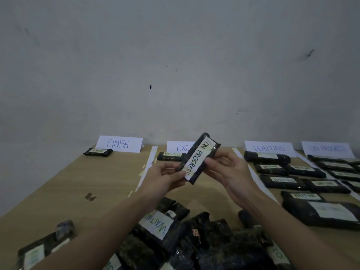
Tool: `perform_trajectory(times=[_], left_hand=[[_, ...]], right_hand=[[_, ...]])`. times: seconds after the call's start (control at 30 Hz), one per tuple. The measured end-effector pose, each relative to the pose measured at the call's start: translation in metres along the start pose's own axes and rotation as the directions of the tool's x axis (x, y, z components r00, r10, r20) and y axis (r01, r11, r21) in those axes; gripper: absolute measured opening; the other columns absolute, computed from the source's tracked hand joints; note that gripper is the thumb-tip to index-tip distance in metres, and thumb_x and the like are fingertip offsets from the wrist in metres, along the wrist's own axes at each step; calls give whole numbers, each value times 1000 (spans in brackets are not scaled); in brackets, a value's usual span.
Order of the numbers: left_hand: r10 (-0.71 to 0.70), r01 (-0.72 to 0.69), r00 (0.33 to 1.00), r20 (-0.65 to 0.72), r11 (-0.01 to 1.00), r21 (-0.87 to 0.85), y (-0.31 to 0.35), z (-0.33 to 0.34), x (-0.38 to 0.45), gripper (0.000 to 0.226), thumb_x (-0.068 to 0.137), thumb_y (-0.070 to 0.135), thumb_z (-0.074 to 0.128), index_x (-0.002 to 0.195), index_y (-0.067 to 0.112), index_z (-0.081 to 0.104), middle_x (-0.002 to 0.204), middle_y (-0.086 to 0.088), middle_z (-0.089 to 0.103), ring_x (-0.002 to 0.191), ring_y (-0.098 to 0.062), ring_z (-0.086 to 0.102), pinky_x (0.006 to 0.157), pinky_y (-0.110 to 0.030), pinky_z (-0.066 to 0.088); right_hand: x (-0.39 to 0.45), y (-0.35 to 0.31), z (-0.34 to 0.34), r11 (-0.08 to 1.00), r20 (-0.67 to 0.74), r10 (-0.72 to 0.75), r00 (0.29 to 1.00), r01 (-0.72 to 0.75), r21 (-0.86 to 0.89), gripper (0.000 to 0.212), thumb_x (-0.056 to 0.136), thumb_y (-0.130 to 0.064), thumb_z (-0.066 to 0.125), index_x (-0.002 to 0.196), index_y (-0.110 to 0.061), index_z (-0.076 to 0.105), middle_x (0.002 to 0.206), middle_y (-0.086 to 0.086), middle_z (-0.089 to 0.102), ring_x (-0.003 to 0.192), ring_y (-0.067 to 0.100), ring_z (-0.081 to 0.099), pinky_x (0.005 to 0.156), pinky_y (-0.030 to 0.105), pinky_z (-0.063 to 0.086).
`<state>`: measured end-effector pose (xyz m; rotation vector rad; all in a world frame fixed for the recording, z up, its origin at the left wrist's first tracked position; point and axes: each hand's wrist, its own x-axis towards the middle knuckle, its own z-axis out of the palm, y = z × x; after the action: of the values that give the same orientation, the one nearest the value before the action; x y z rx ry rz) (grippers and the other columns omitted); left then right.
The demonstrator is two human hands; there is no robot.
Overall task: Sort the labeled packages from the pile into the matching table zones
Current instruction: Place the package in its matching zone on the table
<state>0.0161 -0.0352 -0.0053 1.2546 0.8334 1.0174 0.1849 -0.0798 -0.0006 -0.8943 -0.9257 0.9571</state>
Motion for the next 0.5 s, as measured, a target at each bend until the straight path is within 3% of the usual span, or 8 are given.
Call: perform_trajectory(times=[0.1, 0.17, 0.23, 0.3, 0.4, 0.5], left_hand=[[-17, 16, 999, 45, 999, 31, -2, 9, -1, 22, 79, 0, 66, 99, -3, 58, 99, -18, 68, 85, -23, 69, 75, -27, 59], [12, -26, 998, 65, 977, 211, -1, 13, 0, 25, 80, 11, 68, 103, 5, 59, 102, -9, 69, 93, -20, 67, 84, -33, 56], [63, -77, 996, 59, 957, 278, 2, 18, 5, 28, 83, 23, 66, 108, 16, 59, 105, -1, 68, 99, -15, 64, 86, -34, 53], [116, -119, 993, 24, 964, 236, 7, 27, 11, 24, 86, 24, 62, 109, 17, 59, 105, -2, 67, 98, -15, 64, 82, -31, 54], [168, -160, 986, -16, 961, 227, 8, 48, 19, 4, 86, 16, 62, 87, 18, 66, 92, -6, 67, 92, -23, 63, 86, -42, 54], [154, -150, 988, 3, 961, 234, 2, 81, 24, 14, 85, 13, 63, 73, 19, 66, 81, -6, 65, 91, -29, 62, 88, -51, 52]], right_hand=[[-1, 5, 5, 999, -35, -12, 999, 10, -46, 19, 80, 4, 63, 98, -2, 58, 90, 14, 72, 83, 26, 70, 71, 36, 58], [1, 5, 4, 964, -43, -106, 993, 92, -250, 20, 83, 1, 61, 93, -16, 64, 85, 2, 73, 81, 14, 70, 68, 28, 57], [2, 3, -3, 853, 45, -200, 979, 196, -483, 28, 87, -2, 57, 92, -29, 64, 90, -10, 69, 84, 5, 66, 67, 19, 54], [2, 0, -10, 727, 150, -213, 966, 259, -635, 31, 90, -3, 53, 102, -29, 65, 96, -15, 64, 91, 5, 61, 74, 18, 52], [-1, -3, -24, 513, 216, -300, 929, 348, -785, 29, 88, -8, 57, 113, -18, 65, 103, -3, 61, 94, 8, 57, 82, 15, 47], [-12, -12, -44, 264, 275, -420, 865, 406, -875, 41, 74, -29, 70, 112, -16, 65, 101, 2, 62, 91, 16, 59, 81, 29, 48]])
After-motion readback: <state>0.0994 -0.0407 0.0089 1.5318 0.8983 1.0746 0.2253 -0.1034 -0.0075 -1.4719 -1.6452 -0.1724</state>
